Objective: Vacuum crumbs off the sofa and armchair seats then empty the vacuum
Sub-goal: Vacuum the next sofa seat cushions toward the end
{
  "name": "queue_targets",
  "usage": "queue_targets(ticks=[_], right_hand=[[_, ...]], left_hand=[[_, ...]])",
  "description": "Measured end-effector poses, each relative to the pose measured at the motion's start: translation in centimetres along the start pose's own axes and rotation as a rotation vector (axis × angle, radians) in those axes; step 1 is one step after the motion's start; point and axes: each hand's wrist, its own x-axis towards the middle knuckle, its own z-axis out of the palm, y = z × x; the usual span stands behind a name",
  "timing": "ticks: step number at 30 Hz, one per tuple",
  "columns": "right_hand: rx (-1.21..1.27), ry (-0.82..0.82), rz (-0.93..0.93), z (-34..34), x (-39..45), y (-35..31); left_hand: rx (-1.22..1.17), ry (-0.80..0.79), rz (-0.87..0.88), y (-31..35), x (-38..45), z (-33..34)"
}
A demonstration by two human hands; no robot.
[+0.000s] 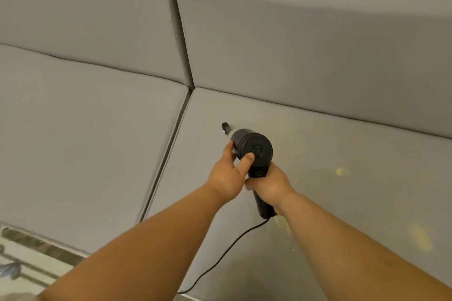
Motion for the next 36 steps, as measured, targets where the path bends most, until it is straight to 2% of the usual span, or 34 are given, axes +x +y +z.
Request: queue_targets(ticks=[7, 10, 15, 22, 28, 36], right_hand=[[0.062, 0.166, 0.116, -4.3, -2.7, 3.2], [0.056, 0.207, 0.131, -5.4, -4.2, 3.5], [0.054, 0.174, 0.083, -4.1, -5.1, 1.8], [-0.001, 0.001, 0.023, 1.8, -3.8, -0.5], [-0.082, -0.025, 0.042, 2.3, -3.8, 1.3], [-0.078, -0.018, 0.085, -2.3, -6.7, 6.5]], left_hand=[[0.024, -0.217, -0.010, 1.5, -0.7, 4.7], [0.015, -0.255, -0.003, 2.0, -1.6, 5.8], [-0.031, -0.188, 0.040, 2.0, -2.6, 3.7], [-0.006, 0.022, 0.033, -1.4, -2.9, -1.5], [-0.022, -0.005, -0.002, -3.4, -3.8, -1.0], [-0.003, -0.057, -0.013, -3.8, -6.9, 5.5]])
